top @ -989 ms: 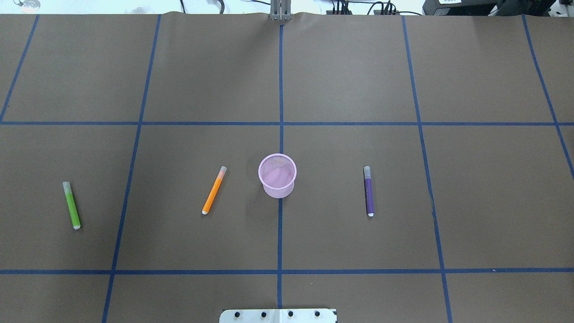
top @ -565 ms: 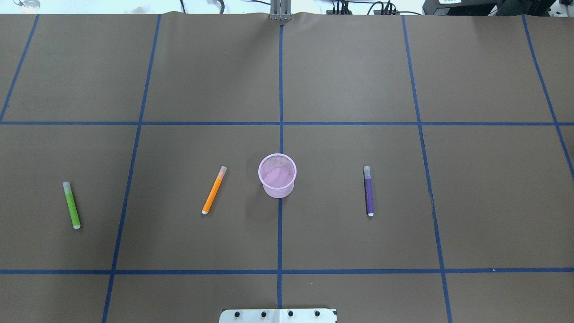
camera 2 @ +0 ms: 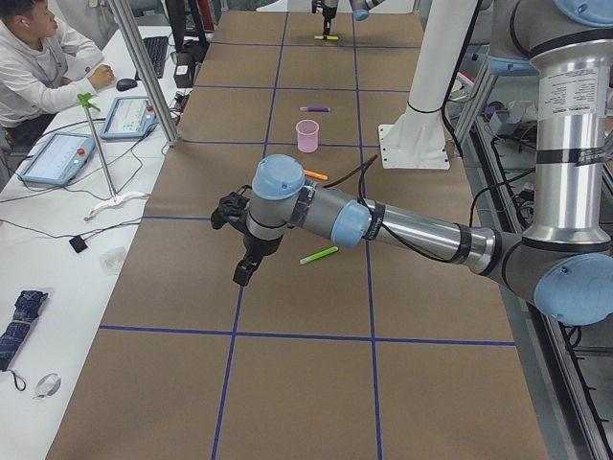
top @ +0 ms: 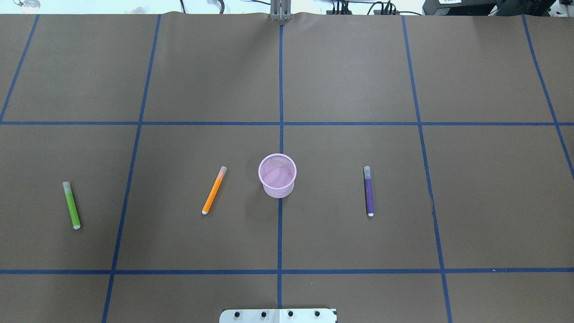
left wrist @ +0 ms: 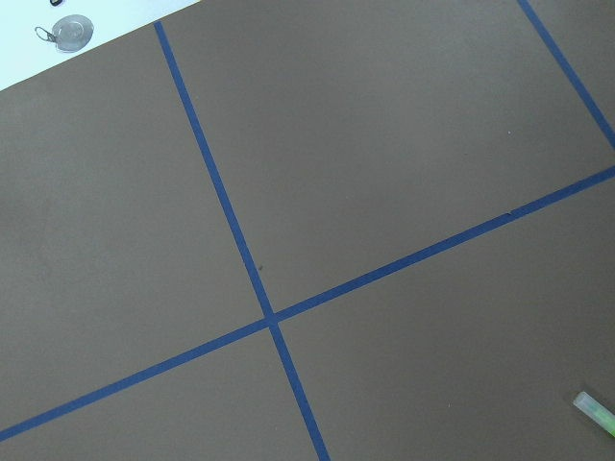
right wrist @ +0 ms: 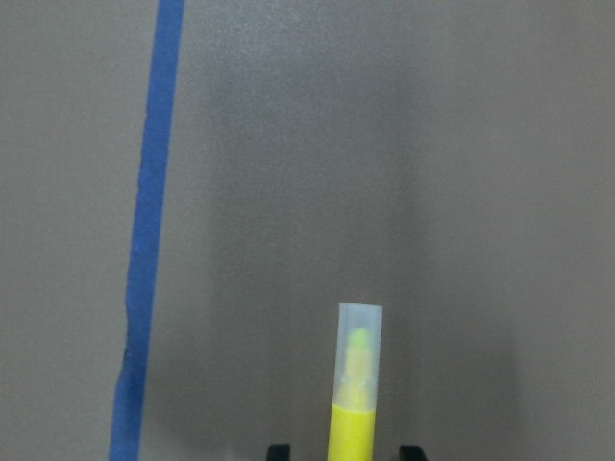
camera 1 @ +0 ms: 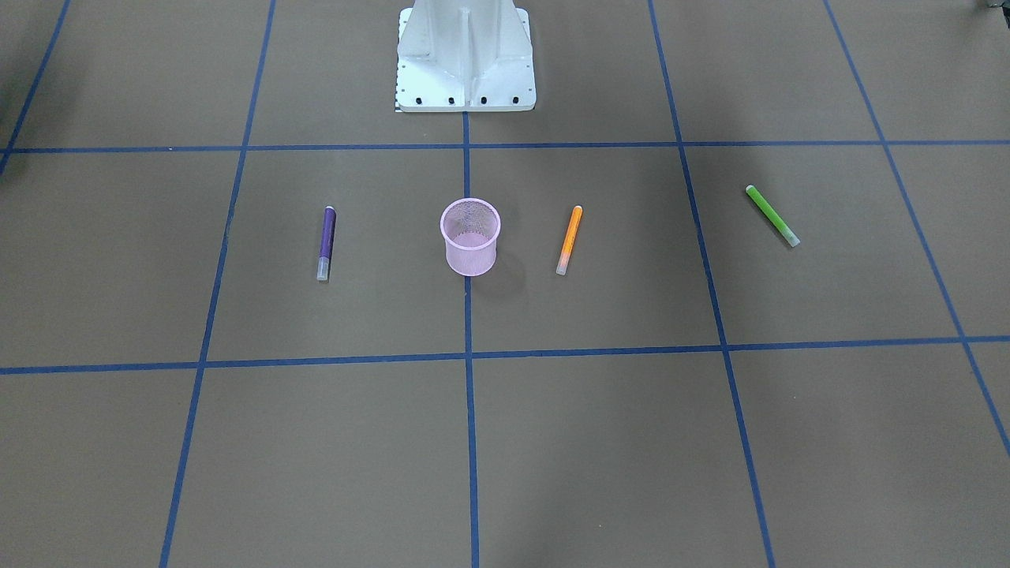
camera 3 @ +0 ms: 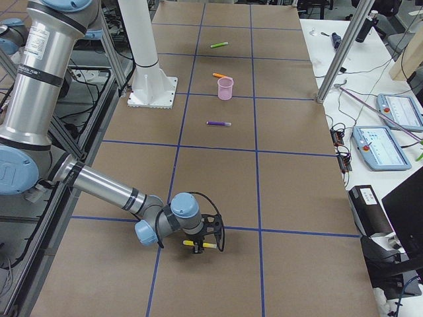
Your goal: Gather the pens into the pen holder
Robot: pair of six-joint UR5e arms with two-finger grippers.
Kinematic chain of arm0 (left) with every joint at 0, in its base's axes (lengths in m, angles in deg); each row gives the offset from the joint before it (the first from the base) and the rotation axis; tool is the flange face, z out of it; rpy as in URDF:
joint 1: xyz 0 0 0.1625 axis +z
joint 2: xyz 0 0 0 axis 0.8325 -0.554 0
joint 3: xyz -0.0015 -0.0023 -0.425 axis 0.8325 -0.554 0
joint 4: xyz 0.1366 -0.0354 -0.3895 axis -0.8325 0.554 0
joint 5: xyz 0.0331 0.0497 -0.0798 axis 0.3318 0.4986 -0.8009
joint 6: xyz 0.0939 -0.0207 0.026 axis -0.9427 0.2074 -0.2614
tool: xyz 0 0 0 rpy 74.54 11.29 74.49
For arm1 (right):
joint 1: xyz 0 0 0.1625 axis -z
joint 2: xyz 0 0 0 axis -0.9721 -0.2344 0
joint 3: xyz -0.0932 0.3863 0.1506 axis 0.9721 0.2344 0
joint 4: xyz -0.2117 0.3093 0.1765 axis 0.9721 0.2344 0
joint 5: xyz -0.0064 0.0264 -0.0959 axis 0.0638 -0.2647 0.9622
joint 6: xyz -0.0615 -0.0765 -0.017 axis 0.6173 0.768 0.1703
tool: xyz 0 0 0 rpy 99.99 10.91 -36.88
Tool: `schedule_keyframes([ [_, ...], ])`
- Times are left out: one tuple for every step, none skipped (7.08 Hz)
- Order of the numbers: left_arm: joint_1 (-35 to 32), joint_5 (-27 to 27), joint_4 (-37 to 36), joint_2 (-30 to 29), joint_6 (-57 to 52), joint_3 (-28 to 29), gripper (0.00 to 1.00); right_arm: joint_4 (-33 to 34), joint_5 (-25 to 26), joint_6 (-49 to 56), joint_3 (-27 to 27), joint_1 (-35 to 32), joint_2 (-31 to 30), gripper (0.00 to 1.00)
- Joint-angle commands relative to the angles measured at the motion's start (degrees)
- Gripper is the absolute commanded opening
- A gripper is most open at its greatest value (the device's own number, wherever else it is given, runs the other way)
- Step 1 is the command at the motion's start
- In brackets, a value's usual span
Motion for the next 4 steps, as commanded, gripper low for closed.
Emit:
schedule_keyframes([
  [0.03, 0.00, 0.00, 0.02, 0.00, 0.00, 1.00, -0.02, 0.07, -0.01, 0.09, 0.01, 0.03, 0.02],
  [0.03, 0.00, 0.00, 0.02, 0.00, 0.00, 1.00, -0.71, -0.02, 0.08, 0.09, 0.01, 0.03, 0.00],
  [0.03, 0.00, 0.00, 0.02, 0.00, 0.00, 1.00, -2.11, -0.11, 0.25, 0.09, 0.01, 0.03, 0.00],
  [0.03, 0.00, 0.00, 0.02, 0.00, 0.00, 1.00, -3.08, -0.63, 0.69, -0.60, 0.01, 0.03, 0.00],
])
